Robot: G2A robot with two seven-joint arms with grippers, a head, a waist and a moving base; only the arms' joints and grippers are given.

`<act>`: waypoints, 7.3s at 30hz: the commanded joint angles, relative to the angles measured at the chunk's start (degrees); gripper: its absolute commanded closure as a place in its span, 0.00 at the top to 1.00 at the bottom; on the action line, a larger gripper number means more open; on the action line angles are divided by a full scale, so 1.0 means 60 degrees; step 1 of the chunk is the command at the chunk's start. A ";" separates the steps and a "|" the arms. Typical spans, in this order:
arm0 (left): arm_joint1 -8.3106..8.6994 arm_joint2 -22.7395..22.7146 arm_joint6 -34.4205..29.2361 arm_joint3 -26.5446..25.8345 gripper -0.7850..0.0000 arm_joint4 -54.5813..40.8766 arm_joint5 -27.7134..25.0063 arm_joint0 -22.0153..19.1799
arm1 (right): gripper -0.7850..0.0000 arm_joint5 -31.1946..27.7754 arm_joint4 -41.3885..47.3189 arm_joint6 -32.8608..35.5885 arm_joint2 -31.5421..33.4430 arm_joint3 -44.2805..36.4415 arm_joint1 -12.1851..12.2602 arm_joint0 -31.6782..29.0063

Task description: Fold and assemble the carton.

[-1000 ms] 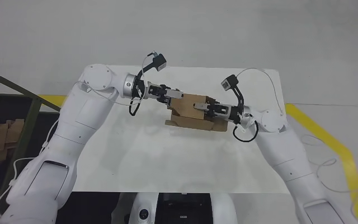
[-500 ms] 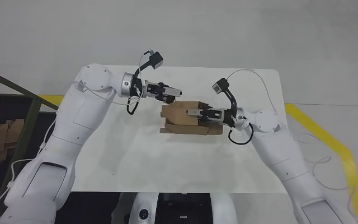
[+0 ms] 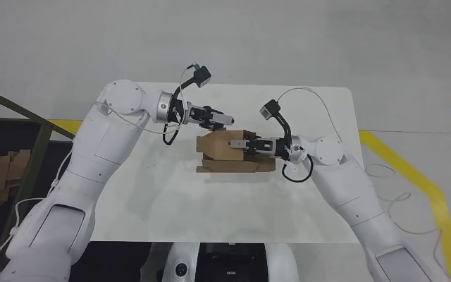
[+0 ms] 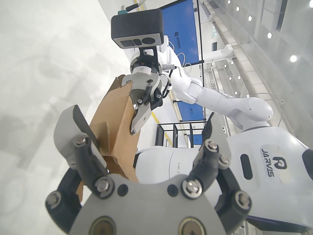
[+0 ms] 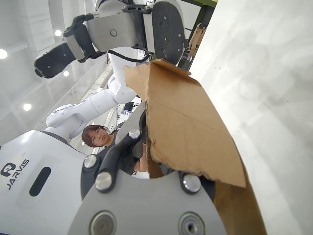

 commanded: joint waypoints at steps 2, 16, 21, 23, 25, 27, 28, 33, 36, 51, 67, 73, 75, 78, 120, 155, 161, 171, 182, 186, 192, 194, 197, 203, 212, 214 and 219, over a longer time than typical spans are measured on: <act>-0.0002 0.0003 -0.0018 0.0039 1.00 -0.0031 -0.0036 -0.0019 | 0.00 -0.0017 0.0031 -0.0046 0.0001 0.0041 -0.0014 0.0005; 0.0252 -0.0534 0.0364 -0.0809 1.00 0.0745 0.0098 0.0617 | 0.00 -0.0003 0.0184 -0.0741 0.0507 0.0147 0.0039 -0.0215; 0.0249 -0.0360 0.0343 -0.1073 1.00 0.0894 0.0180 0.0708 | 0.00 0.0222 0.0078 -0.1287 0.0661 0.0088 0.0048 -0.0303; 0.0241 -0.0294 0.0339 -0.1091 1.00 0.0896 0.0202 0.0708 | 0.00 0.0263 0.0083 -0.1373 0.0727 0.0053 0.0056 -0.0336; 0.0230 -0.0236 0.0285 -0.1076 1.00 0.0833 0.0215 0.0682 | 0.00 0.0286 0.0054 -0.1454 0.0793 0.0021 0.0065 -0.0365; 0.0219 -0.0186 0.0246 -0.1065 1.00 0.0777 0.0200 0.0645 | 0.00 0.0330 -0.0032 -0.1578 0.0853 -0.0008 0.0075 -0.0390; 0.0215 -0.0168 0.0223 -0.1062 1.00 0.0741 0.0203 0.0628 | 0.00 0.0362 -0.0061 -0.1660 0.0886 -0.0021 0.0078 -0.0406; 0.0222 -0.0166 0.0121 -0.1137 1.00 0.0624 0.0178 0.0612 | 0.00 0.0470 -0.0186 -0.2009 0.1055 -0.0118 0.0097 -0.0473; 0.0232 -0.0170 0.0046 -0.1237 1.00 0.0542 0.0172 0.0641 | 0.00 0.0544 -0.0224 -0.2194 0.1140 -0.0177 0.0104 -0.0521; 0.0104 0.0458 -0.0118 -0.1316 1.00 0.0491 0.0199 0.0416 | 0.00 0.0782 -0.0423 -0.2762 0.1319 -0.0472 0.0092 -0.0695; 0.0171 0.0409 -0.0192 -0.1712 1.00 0.0662 0.0189 0.0584 | 0.00 0.0835 -0.0581 -0.3112 0.1534 -0.0528 0.0090 -0.0871; 0.0210 0.0375 -0.0275 -0.1944 1.00 0.0687 0.0217 0.0695 | 0.00 0.0892 -0.0702 -0.3239 0.1574 -0.0592 0.0085 -0.0914; 0.0217 0.0369 -0.0327 -0.1992 1.00 0.0630 0.0216 0.0718 | 0.00 0.0898 -0.0727 -0.3250 0.1582 -0.0607 0.0082 -0.0922; 0.0186 0.0499 -0.0519 -0.1865 1.00 0.0346 0.0303 0.0676 | 0.00 0.0911 -0.0732 -0.3262 0.1568 -0.0663 0.0071 -0.0938; 0.0075 0.0623 0.0008 -0.1041 1.00 0.0690 0.0146 0.0156 | 0.00 0.1350 -0.0912 -0.3363 0.1497 -0.1369 -0.0006 -0.1339; 0.0758 -0.1738 0.1239 -0.1218 1.00 0.1623 -0.1341 0.1760 | 0.00 0.1725 0.0451 -0.0630 0.2498 -0.1079 0.0252 -0.1275; 0.0744 -0.1734 0.1743 -0.1196 1.00 0.1638 -0.3154 0.1945 | 0.00 0.2290 0.0723 -0.0212 0.2493 -0.0922 0.0281 -0.1150; 0.0743 -0.1736 0.1764 -0.1177 1.00 0.1591 -0.3220 0.1958 | 0.00 0.2423 0.0789 -0.0242 0.2598 -0.0756 0.0307 -0.1064; 0.0760 -0.1708 0.1789 -0.1152 1.00 0.1788 -0.3511 0.1984 | 0.00 0.2423 0.0789 -0.0242 0.2598 -0.0756 0.0307 -0.1064; 0.0757 -0.1903 0.2234 -0.0454 1.00 0.1760 -0.4594 0.1732 | 0.00 0.2423 0.0789 -0.0242 0.2598 -0.0756 0.0307 -0.1064; 0.0719 -0.1453 0.3952 0.0180 1.00 0.2494 -0.6430 0.1609 | 0.00 0.2423 0.0789 -0.0242 0.2598 -0.0756 0.0307 -0.1064; 0.0728 -0.1321 0.4691 0.0462 1.00 0.3350 -0.7169 0.1530 | 0.00 0.2423 0.0789 -0.0242 0.2598 -0.0756 0.0307 -0.1064; 0.0700 -0.1151 0.5442 0.0662 1.00 0.4236 -0.7707 0.1430 | 0.00 0.2423 0.0789 -0.0242 0.2598 -0.0756 0.0307 -0.1064; 0.0669 -0.1165 0.6984 0.0172 1.00 0.5824 -0.7707 0.1689 | 0.00 0.2423 0.0789 -0.0242 0.2598 -0.0756 0.0307 -0.1064; 0.0878 -0.1229 1.0347 -0.0775 1.00 0.8768 -0.7707 0.2152 | 0.00 0.2423 0.0789 -0.0242 0.2598 -0.0756 0.0307 -0.1064; 0.0983 -0.1201 1.1150 -0.0860 1.00 0.9418 -0.7707 0.2252 | 0.00 0.2423 0.0789 -0.0242 0.2598 -0.0756 0.0307 -0.1064; 0.1270 -0.0800 1.2694 -0.0766 1.00 1.0741 -0.7707 0.2278 | 0.00 0.2423 0.0789 -0.0242 0.2598 -0.0756 0.0307 -0.1064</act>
